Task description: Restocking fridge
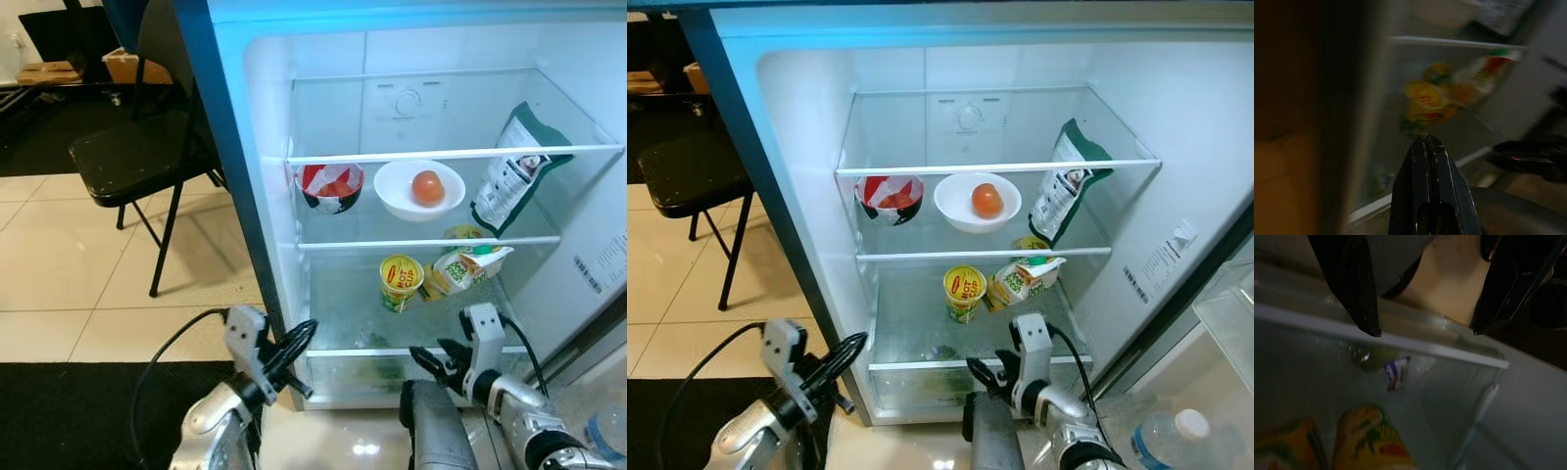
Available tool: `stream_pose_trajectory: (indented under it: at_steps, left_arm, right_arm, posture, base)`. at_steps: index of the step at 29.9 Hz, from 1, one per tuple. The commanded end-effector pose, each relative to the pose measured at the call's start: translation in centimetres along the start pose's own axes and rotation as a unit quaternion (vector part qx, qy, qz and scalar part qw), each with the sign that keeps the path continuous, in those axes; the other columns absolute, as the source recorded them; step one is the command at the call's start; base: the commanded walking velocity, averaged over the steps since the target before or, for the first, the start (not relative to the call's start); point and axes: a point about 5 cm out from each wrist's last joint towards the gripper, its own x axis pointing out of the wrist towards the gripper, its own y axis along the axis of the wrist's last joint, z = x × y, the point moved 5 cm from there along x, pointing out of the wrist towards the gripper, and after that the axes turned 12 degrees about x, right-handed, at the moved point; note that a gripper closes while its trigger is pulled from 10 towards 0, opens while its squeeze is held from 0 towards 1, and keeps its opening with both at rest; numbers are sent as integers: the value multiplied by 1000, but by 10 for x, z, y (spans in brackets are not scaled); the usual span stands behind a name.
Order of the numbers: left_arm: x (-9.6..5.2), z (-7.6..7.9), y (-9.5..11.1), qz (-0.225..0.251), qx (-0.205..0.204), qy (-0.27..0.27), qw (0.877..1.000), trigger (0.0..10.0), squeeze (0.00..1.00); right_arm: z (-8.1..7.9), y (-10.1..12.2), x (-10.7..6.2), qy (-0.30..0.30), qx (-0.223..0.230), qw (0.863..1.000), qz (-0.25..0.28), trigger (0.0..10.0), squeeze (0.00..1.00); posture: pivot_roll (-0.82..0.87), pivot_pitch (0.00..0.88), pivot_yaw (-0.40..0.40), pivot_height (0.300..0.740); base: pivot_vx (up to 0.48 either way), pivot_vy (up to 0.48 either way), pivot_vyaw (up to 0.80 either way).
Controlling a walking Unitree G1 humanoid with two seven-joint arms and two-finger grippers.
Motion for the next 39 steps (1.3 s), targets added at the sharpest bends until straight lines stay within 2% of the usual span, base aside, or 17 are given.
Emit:
stream_pose_trajectory:
  at_steps: [1,4,6,8,11,13,16,17,19,22,26,29,30,31,36,37,39]
  left_arm:
    - [-6,-6,-4,-5,-3,12,1000,10000,0]
    - [-27,-18,-25,-40,-18,46,998,10000,0]
    - [-27,-18,-25,-40,-18,46,998,10000,0]
    - [-44,-20,-40,-63,-34,63,995,10000,0]
    - [-49,-21,-45,-69,-40,70,994,10000,0]
    - [-66,-27,-62,-96,-61,100,988,10000,0]
    - [-77,-31,-72,-112,-71,119,984,10000,0]
    - [-88,-36,-81,-132,-79,138,978,10000,0]
    - [-88,-36,-81,-132,-79,138,978,10000,0]
    - [-127,-51,-105,-189,-103,205,955,10000,0]
    - [-135,-53,-108,-199,-108,220,949,10000,0]
    - [-156,-61,-118,-223,-127,272,928,10000,0]
    - [-156,-61,-118,-223,-127,272,928,10000,0]
    - [-168,-62,-124,-238,-135,293,916,10000,0]
    - [-183,-61,-132,-260,-147,322,898,10000,0]
    - [-192,-59,-138,-272,-156,342,886,10000,0]
    - [-194,-59,-139,-274,-158,346,883,10000,0]
  right_arm:
    - [3,-6,-2,-10,15,1000,-3,10000,0]
    - [5,-11,-3,-17,19,1000,-10,10000,0]
    - [5,-11,-3,-17,19,1000,-10,10000,0]
    - [7,-14,-5,-23,23,999,-15,10000,0]
    - [8,-15,-5,-26,25,999,-17,10000,0]
    - [12,-20,-8,-37,26,999,-24,10000,0]
    - [15,-22,-9,-47,23,998,-28,10000,0]
    - [17,-23,-10,-53,21,998,-30,10000,0]
    - [17,-23,-10,-53,21,998,-30,10000,0]
    - [16,-24,-10,-56,18,998,-32,10000,0]
    - [16,-24,-9,-55,19,998,-31,10000,0]
    - [14,-29,-8,-57,17,997,-41,10000,0]
    - [14,-29,-8,-57,17,997,-41,10000,0]
    - [16,-33,-9,-64,20,997,-46,10000,0]
    - [19,-40,-12,-76,23,995,-56,10000,0]
    - [23,-48,-17,-87,25,994,-68,10000,0]
    - [24,-50,-18,-90,24,993,-72,10000,0]
  posture:
    - [-36,0,-4,440]
    - [-32,0,-2,455]
    - [-32,0,-2,455]
    - [-32,0,1,465]
    - [-32,0,1,470]
    - [-30,0,2,480]
    - [-30,0,2,485]
    - [-32,0,4,490]
    - [-32,0,4,490]
    - [-34,0,6,505]
    - [-34,0,6,510]
    - [-35,0,1,525]
    - [-35,0,1,525]
    - [-36,0,-3,530]
    - [-35,0,-6,540]
    - [-37,0,-10,550]
    - [-40,0,-11,555]
  base:
    - [0,0,0]
    - [0,0,0]
    - [0,0,0]
    - [0,0,0]
    - [0,0,0]
    - [0,0,0]
    - [0,0,0]
    - [0,0,0]
    - [0,0,0]
    - [0,0,0]
    - [0,0,0]
    - [0,0,0]
    - [0,0,0]
    - [0,0,0]
    - [0,0,0]
    - [0,0,0]
    - [0,0,0]
